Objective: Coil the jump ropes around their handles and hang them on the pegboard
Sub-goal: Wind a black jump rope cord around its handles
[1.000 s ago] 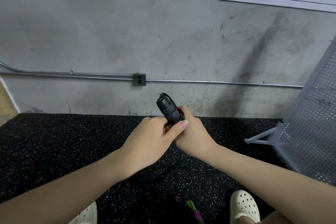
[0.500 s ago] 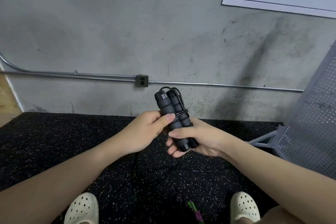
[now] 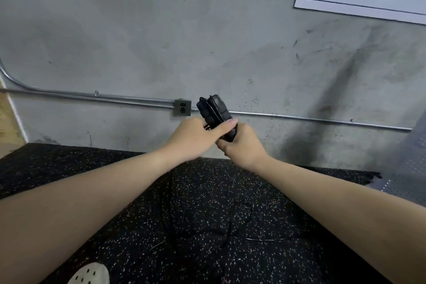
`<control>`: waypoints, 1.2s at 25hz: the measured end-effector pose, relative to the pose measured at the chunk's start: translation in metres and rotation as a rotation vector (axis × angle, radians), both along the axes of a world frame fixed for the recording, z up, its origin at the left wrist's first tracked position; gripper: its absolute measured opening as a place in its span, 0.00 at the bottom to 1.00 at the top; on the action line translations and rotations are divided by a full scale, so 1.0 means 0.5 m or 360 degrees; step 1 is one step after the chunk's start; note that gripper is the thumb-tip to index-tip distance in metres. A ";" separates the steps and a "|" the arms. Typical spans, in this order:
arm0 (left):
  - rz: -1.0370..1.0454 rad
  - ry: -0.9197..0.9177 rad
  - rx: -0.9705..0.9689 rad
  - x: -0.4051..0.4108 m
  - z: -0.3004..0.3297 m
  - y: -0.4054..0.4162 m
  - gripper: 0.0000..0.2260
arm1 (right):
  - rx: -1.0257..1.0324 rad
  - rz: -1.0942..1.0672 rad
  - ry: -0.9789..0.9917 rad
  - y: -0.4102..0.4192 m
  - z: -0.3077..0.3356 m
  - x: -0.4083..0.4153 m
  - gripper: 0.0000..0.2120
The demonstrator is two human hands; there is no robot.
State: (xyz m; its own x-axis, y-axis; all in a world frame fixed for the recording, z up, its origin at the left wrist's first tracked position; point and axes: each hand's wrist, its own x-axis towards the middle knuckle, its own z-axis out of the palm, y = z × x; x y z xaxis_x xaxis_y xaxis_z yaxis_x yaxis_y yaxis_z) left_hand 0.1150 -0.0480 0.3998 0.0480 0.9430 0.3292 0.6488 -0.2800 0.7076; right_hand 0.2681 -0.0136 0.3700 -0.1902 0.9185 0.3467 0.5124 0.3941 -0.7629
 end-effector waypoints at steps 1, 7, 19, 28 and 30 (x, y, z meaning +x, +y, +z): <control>0.0058 -0.0095 -0.0005 0.008 -0.020 0.055 0.24 | 0.0035 -0.0022 0.0005 0.053 -0.023 -0.009 0.05; -0.0170 -0.0053 0.0063 -0.024 -0.125 0.443 0.21 | -0.0356 0.0361 0.0311 0.410 -0.122 0.001 0.09; -0.0499 -0.0159 -0.0028 0.028 0.178 0.536 0.16 | -0.0122 0.0001 0.0288 0.520 0.173 0.046 0.13; -0.1078 -0.0432 -0.0226 0.007 0.214 0.513 0.04 | -0.0360 0.0592 0.0217 0.433 0.234 0.121 0.13; -0.1144 -0.0427 -0.0261 0.002 0.229 0.498 0.05 | -0.0661 0.0947 0.0500 0.417 0.242 0.122 0.14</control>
